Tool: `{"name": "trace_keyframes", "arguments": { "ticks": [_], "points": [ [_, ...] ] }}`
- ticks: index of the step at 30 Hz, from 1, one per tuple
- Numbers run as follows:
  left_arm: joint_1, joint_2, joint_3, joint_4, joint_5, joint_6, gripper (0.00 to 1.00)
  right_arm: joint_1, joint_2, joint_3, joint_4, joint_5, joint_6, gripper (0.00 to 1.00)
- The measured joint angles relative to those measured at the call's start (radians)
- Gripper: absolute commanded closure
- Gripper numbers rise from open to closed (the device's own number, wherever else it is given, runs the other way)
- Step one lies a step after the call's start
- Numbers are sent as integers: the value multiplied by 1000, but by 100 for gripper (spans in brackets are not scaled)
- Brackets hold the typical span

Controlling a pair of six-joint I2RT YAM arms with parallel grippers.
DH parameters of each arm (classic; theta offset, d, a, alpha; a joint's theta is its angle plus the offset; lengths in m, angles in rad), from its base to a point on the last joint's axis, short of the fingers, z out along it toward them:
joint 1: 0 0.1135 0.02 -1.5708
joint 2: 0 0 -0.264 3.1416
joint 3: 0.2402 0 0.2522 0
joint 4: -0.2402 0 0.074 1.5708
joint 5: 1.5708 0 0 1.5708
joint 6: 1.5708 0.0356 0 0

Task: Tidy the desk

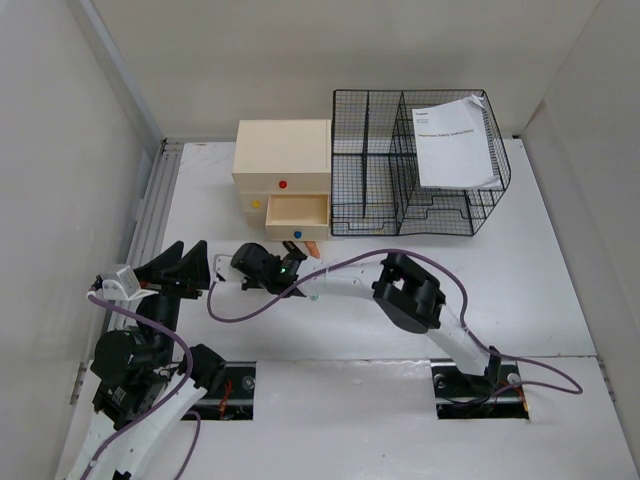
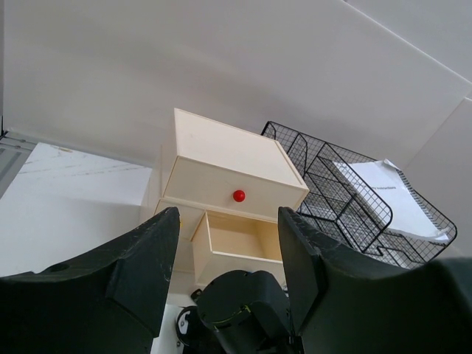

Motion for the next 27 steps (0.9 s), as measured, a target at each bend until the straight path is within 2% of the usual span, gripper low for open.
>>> {"name": "trace_keyframes", "arguments": {
  "ticks": [17,27],
  "points": [
    [0,0,0,0,0,0,48,0,11,1,34,149,-35,100],
    [0,0,0,0,0,0,48,-18,75,37,35,134,-42,100]
  ]
}}
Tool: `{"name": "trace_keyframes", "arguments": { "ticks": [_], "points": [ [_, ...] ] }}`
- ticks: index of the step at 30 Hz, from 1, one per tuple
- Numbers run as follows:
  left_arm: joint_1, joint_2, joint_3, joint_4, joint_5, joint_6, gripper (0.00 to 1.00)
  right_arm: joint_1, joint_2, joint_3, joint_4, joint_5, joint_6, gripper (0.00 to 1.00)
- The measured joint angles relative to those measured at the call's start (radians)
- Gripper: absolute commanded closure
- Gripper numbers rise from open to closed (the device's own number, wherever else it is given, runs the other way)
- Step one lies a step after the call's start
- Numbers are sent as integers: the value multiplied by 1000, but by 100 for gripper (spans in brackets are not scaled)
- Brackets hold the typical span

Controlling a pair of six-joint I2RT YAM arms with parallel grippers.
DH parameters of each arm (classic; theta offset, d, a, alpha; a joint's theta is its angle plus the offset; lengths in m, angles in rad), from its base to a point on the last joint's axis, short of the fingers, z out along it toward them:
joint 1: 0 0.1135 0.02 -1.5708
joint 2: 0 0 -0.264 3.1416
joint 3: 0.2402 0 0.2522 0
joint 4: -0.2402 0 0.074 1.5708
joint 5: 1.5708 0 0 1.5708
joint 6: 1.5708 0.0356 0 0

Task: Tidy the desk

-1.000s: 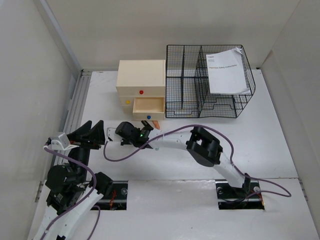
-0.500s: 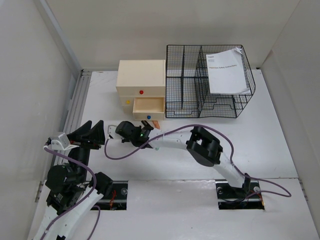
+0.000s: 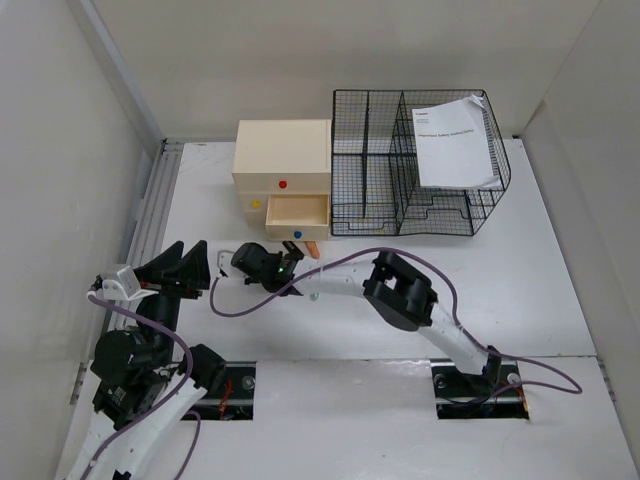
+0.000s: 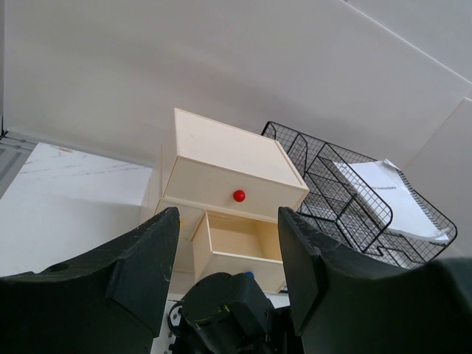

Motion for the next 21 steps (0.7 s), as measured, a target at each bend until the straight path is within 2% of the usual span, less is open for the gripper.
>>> {"name": "trace_keyframes", "arguments": {
  "ticks": [7,16,21],
  "points": [
    [0,0,0,0,-1,0,48,-10,-1,3,-3,-60,0,100],
    [0,0,0,0,-1,0,48,-11,-93,-50,-96,-332,20,100],
    [0,0,0,-1,-1,0,48,-6,-109,-50,-117,-342,43,100]
  ]
}}
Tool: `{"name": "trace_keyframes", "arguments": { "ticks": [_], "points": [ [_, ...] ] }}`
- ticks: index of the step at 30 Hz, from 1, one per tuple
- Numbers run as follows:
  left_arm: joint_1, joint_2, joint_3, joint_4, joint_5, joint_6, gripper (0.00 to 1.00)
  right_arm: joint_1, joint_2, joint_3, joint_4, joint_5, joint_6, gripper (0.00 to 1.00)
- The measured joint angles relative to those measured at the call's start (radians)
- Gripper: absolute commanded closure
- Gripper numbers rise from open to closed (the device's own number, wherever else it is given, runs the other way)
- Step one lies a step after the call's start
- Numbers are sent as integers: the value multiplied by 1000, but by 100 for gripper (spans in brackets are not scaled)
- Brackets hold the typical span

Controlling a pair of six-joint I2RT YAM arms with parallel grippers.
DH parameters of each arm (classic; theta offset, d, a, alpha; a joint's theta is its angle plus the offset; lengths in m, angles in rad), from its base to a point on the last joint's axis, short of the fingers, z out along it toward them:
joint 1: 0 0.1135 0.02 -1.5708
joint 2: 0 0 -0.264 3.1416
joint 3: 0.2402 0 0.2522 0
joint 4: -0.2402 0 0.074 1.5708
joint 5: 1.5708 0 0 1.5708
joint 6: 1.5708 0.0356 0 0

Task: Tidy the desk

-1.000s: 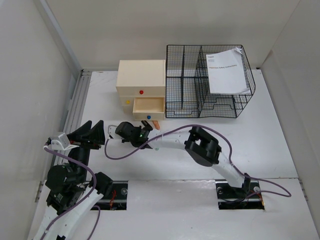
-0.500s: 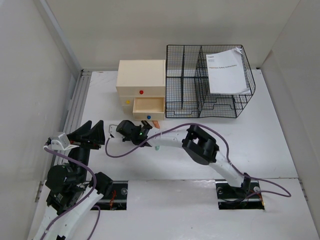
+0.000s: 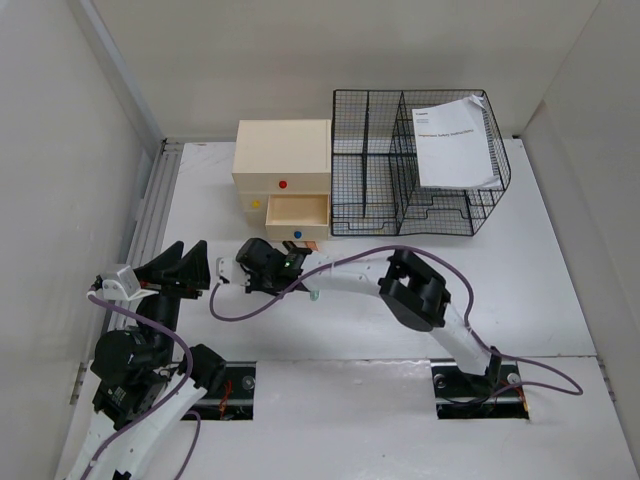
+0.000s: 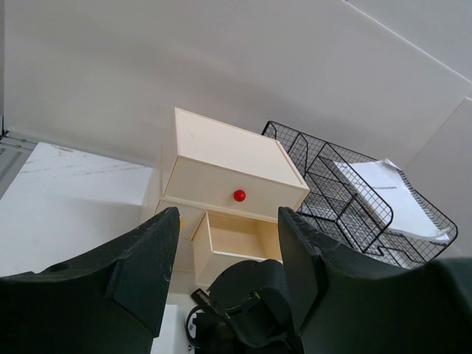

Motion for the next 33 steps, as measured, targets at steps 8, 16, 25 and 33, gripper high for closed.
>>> {"name": "trace_keyframes", "arguments": {
  "ticks": [8,16,25,33],
  "points": [
    [0,0,0,-4,0,0,48,-2,-27,21,-4,90,92,66],
    [0,0,0,-6,0,0,48,0,-83,51,-43,-93,200,43],
    [0,0,0,-6,0,0,48,0,-64,53,-89,-232,243,37],
    [0,-1,0,-7,0,0,48,-18,14,66,-100,-249,276,30]
  ]
}}
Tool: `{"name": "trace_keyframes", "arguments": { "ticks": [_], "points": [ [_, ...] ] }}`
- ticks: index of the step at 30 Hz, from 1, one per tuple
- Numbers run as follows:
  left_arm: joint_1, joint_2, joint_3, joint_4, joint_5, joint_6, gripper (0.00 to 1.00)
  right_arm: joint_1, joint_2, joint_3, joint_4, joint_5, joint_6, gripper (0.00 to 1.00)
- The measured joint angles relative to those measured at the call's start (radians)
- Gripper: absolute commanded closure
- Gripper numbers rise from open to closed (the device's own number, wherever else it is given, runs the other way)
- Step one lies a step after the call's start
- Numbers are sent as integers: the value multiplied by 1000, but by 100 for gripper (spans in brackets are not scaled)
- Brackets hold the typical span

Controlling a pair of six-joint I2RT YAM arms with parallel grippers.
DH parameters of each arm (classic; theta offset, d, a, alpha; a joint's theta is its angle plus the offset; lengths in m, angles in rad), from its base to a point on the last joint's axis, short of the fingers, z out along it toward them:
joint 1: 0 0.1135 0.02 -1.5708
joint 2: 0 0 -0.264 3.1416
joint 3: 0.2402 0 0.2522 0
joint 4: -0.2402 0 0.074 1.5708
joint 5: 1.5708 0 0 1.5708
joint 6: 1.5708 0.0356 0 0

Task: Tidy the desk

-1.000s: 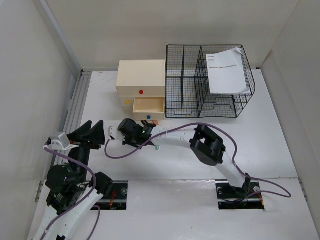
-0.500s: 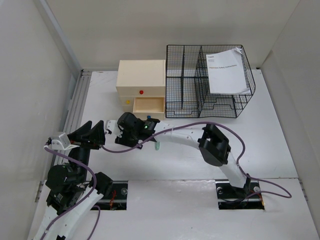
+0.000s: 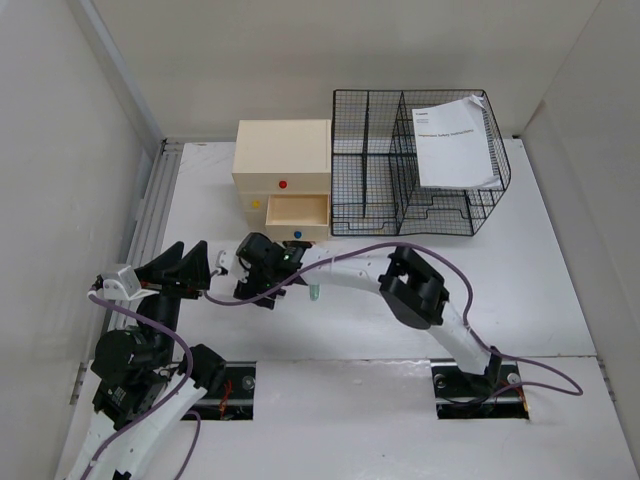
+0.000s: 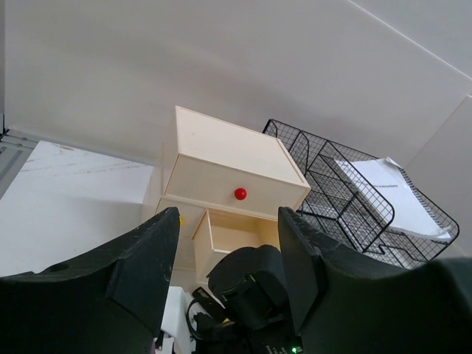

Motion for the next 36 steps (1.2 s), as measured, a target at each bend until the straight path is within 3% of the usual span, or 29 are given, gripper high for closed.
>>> {"name": "trace_keyframes", "arguments": {
  "ticks": [14,22,26,30,33,36],
  "points": [
    [0,0,0,0,0,0,48,-37,10,13,4,6,43,31],
    [0,0,0,0,-8,0,48,-37,25,12,-1,-75,51,40],
    [0,0,0,0,-11,0,48,-37,25,10,-3,-98,54,58],
    [0,0,0,0,-11,0,48,-37,25,7,-2,-117,60,89],
    [0,0,0,0,-11,0,48,-37,25,2,5,-124,58,99],
    [0,0,0,0,-11,0,48,-37,25,1,6,-124,57,100]
  ]
}}
